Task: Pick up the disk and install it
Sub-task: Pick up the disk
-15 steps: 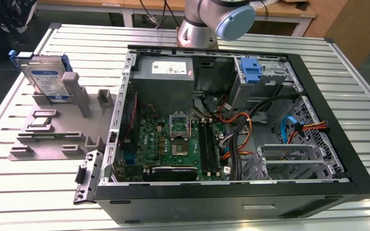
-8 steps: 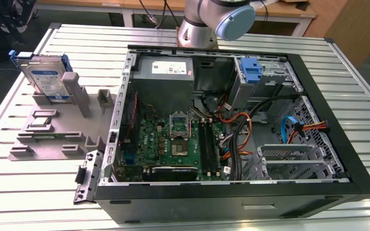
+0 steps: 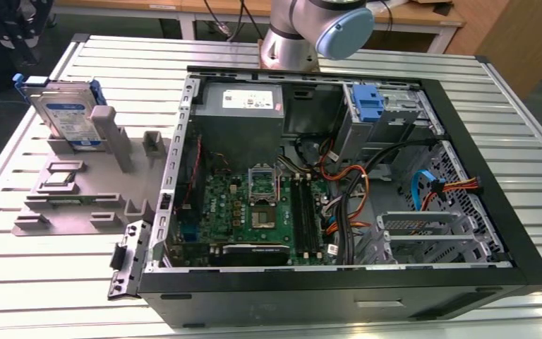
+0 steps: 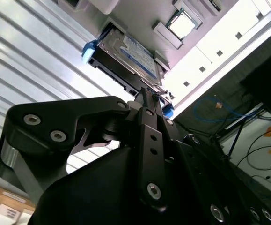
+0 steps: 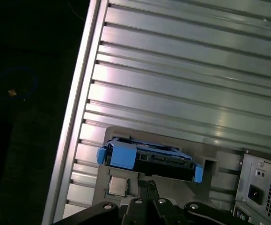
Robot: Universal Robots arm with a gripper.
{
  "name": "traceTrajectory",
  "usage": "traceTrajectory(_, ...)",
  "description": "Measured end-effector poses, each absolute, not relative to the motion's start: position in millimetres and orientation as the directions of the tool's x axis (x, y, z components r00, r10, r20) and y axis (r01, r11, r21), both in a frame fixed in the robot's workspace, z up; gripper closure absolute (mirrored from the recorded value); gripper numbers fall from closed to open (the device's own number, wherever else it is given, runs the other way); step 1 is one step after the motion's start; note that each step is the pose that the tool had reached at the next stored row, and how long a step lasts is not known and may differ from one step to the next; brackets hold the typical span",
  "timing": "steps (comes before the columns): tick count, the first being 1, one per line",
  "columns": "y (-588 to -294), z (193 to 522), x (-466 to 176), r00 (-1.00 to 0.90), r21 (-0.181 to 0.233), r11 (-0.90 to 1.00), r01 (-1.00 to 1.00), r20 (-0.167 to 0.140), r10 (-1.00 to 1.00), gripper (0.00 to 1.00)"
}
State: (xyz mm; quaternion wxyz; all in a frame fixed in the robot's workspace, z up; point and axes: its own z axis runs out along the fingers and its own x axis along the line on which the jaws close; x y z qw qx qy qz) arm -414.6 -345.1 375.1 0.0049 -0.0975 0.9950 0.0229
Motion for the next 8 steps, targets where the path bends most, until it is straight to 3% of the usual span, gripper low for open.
traceTrajectory(8,-345.1,375.1,-414.6,-0.944,0.045,0.943,-0.330,-0.014,-0.330,0.90)
